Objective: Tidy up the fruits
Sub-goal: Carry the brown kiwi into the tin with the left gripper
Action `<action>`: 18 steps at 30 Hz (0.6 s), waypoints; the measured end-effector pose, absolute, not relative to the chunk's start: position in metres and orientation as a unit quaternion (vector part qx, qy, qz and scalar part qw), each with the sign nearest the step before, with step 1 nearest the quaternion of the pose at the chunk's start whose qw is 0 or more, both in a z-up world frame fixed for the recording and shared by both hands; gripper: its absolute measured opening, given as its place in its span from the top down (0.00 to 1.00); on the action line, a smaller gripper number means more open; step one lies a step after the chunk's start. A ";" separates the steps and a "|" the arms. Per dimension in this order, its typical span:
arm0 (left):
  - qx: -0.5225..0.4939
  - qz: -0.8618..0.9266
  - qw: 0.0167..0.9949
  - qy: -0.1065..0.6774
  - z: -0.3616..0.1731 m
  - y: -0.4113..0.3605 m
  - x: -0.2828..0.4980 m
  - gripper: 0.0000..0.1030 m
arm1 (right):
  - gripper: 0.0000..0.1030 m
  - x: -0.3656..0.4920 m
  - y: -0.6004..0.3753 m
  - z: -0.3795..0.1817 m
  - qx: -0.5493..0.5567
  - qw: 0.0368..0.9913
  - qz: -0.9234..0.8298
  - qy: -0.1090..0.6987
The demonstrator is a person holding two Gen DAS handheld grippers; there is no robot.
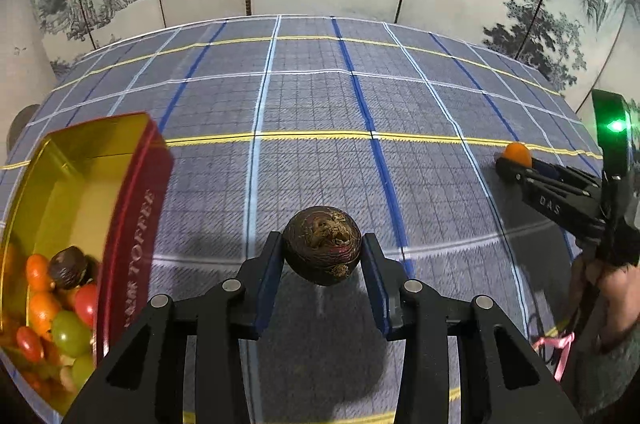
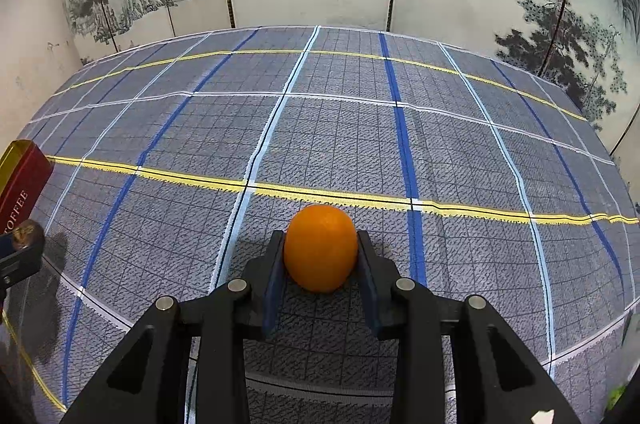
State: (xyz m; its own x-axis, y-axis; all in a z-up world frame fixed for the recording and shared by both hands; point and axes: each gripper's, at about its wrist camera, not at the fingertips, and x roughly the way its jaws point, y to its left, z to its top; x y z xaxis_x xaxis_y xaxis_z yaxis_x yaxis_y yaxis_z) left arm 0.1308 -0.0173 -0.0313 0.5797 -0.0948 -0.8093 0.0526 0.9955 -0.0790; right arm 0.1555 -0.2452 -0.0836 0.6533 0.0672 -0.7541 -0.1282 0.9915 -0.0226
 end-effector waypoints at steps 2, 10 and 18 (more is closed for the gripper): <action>-0.020 -0.040 0.889 0.456 -0.027 -0.016 0.126 0.61 | 0.69 0.156 -0.245 -0.084 -0.038 0.908 0.053 0.413; -0.017 -0.033 0.891 0.452 -0.010 -0.004 0.110 0.61 | 0.69 0.156 -0.246 -0.083 -0.037 0.908 0.054 0.413; -0.030 -0.012 0.897 0.441 0.011 0.028 0.098 0.61 | 0.69 0.156 -0.246 -0.083 -0.037 0.908 0.054 0.413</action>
State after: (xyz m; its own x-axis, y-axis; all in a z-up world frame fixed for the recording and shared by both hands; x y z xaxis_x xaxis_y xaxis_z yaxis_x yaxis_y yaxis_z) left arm 0.0975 0.0281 0.0110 0.6111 -0.0481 -0.7901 -0.0055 0.9979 -0.0650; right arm 0.1557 -0.2459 -0.0834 0.6530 0.0667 -0.7544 -0.1283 0.9915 -0.0233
